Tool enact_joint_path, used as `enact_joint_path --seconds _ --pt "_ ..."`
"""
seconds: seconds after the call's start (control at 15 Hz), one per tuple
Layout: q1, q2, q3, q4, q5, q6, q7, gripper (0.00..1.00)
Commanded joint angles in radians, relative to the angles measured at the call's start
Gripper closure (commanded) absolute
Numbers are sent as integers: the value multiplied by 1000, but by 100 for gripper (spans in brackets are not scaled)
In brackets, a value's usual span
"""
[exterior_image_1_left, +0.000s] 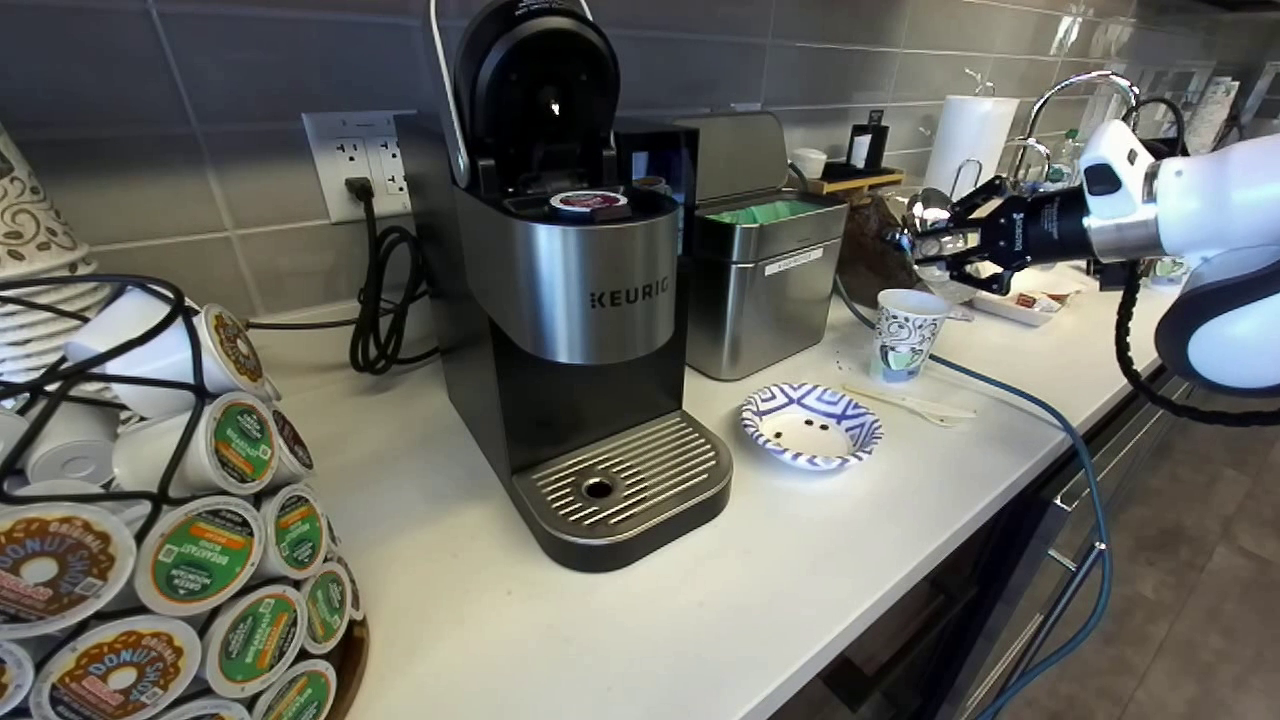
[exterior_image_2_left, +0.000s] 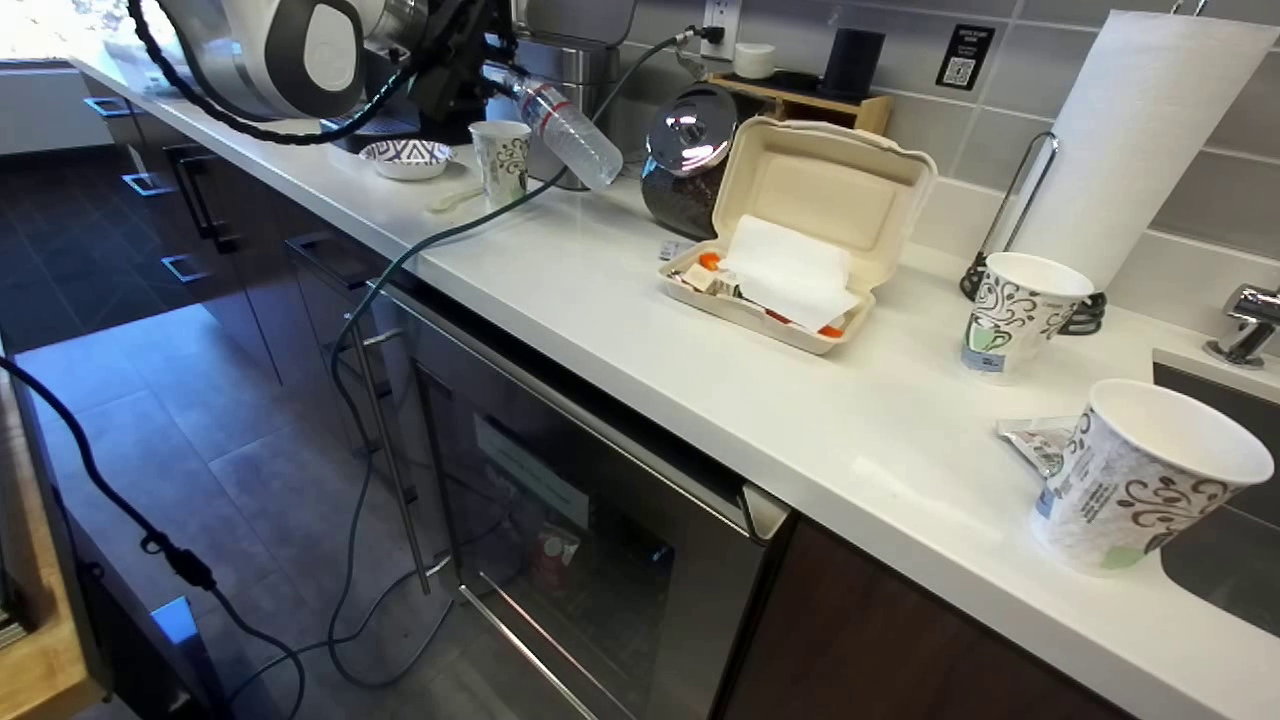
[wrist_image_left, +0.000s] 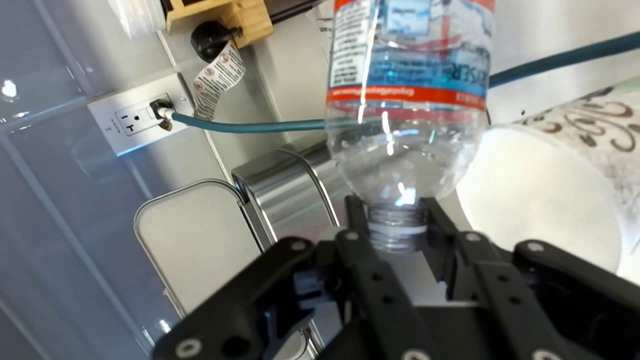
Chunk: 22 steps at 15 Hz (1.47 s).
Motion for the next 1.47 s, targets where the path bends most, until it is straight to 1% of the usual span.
enact_joint_path --seconds 0.0,0.13,0.2,0.73,0.8,1.4 --pt "24 -29 -44 -30 61 2 -108 92" --pt "0 -28 -37 -27 28 7 -69 92" --pt "-3 -2 -29 -3 21 -2 -50 69" --pt "-5 -2 -32 -4 22 -2 -50 69" --pt "1 -1 -38 -4 33 9 -70 92" --pt "-4 3 -47 9 13 45 -126 92"
